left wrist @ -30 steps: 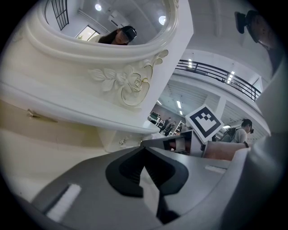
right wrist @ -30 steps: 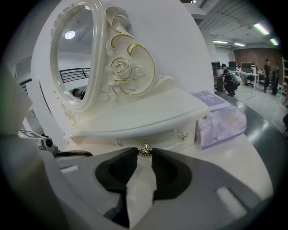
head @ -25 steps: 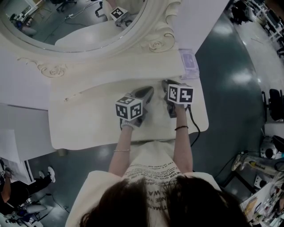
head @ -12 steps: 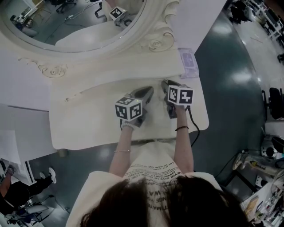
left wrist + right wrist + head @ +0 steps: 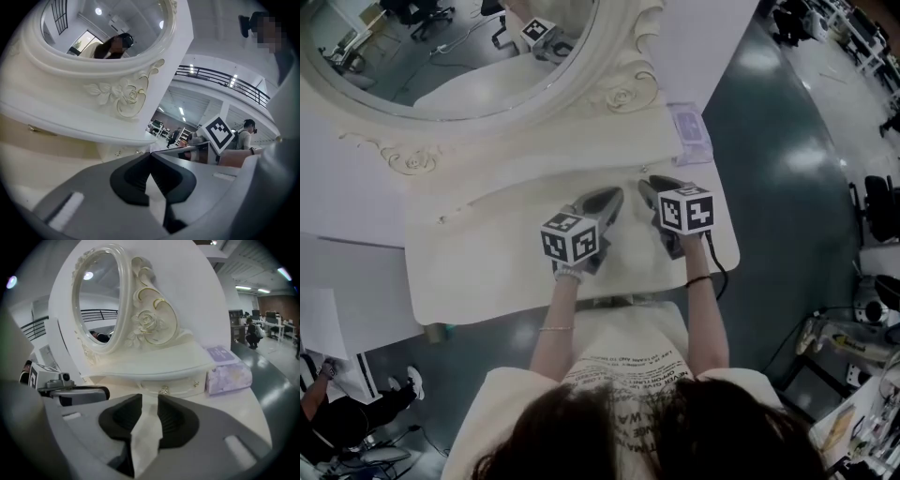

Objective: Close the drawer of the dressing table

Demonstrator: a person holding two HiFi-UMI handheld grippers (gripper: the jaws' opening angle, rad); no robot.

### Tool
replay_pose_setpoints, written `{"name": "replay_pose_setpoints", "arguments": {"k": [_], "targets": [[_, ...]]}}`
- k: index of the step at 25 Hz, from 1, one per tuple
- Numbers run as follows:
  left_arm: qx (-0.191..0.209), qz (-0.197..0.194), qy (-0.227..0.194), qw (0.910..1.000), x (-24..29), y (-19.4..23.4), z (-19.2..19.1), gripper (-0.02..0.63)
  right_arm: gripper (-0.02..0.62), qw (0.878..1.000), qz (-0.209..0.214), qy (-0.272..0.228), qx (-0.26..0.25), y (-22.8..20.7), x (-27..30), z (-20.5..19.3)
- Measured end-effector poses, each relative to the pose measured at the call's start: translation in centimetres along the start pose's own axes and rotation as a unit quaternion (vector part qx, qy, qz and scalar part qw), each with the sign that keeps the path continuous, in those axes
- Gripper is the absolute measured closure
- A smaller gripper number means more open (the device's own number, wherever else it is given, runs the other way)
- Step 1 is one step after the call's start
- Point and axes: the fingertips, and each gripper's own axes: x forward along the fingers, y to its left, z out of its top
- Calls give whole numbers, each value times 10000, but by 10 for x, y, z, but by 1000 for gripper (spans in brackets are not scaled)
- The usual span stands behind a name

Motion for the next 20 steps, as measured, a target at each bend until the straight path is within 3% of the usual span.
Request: {"name": "replay_pose_setpoints", "arguments": {"k": [9, 20], "targets": [[325, -253, -40, 9991, -16, -21, 6, 604, 503, 9973, 434, -575, -119, 39, -30, 9], [599, -471, -212, 9969, -31, -39, 19, 604, 554, 9933, 554, -981, -240, 65, -52, 18]]}}
